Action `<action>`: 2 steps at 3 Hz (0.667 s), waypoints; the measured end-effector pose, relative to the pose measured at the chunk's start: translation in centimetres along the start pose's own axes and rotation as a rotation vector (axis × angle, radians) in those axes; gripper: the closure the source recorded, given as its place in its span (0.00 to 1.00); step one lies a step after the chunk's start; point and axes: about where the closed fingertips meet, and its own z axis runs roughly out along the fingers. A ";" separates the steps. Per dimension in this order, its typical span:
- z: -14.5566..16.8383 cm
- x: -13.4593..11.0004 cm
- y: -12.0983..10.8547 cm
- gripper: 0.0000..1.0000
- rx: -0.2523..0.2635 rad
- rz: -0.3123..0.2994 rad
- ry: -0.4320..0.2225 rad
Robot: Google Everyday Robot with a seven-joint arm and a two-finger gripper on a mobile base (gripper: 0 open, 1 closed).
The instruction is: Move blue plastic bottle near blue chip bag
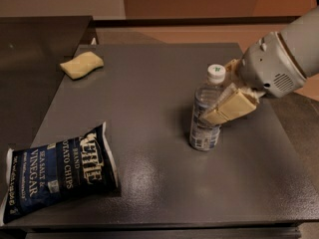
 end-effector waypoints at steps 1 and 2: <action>1.3 -1.7 1.1 0.88 -0.043 -0.021 -0.035; 2.9 -3.9 2.2 1.00 -0.092 -0.050 -0.076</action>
Offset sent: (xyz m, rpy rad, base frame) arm -0.0205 0.0846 0.0058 0.1315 0.0394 0.1685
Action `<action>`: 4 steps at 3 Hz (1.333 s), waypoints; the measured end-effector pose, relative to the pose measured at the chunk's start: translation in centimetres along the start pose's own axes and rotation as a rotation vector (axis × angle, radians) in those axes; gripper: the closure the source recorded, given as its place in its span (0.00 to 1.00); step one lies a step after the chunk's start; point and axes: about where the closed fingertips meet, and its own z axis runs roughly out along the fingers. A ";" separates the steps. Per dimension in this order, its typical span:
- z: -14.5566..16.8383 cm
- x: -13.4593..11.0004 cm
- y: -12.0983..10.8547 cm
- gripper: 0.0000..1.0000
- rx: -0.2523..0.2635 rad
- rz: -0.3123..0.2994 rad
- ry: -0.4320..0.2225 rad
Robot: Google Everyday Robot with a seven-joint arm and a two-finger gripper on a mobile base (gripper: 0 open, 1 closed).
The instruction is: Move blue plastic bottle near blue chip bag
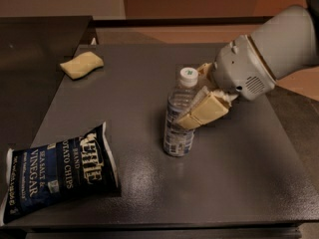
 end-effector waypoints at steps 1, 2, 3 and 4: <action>1.9 -2.5 0.8 1.00 -0.052 -0.044 -0.039; 3.9 -4.2 1.5 1.00 -0.091 -0.090 -0.041; 5.7 -5.1 2.1 0.81 -0.123 -0.127 -0.020; 6.7 -5.6 2.4 0.58 -0.144 -0.145 -0.009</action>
Offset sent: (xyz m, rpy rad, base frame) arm -0.0145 0.0862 -0.0009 0.0398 -0.0048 0.1947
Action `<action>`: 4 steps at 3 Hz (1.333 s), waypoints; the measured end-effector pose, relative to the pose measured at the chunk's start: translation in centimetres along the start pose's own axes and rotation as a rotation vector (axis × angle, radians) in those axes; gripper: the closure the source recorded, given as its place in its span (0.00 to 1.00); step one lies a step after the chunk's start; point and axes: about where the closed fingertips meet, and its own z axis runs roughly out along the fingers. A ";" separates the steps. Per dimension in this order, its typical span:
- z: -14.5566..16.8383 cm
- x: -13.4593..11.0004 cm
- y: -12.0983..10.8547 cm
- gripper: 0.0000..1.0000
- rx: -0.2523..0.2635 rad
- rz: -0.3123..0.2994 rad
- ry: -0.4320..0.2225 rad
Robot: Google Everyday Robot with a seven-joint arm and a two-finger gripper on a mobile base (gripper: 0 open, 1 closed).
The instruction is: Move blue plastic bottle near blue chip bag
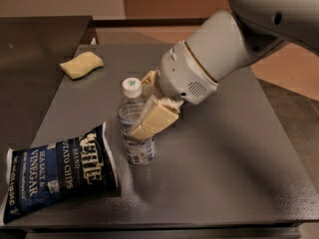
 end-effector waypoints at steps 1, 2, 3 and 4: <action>0.0 -0.1 0.1 0.35 0.000 -0.003 0.001; 0.0 -0.3 0.2 0.12 0.001 -0.007 0.002; 0.0 -0.5 0.3 0.00 0.002 -0.011 0.004; 0.0 -0.5 0.3 0.00 0.002 -0.011 0.004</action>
Offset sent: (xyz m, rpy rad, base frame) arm -0.0010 0.0011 0.0006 -0.0006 -0.0018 0.0021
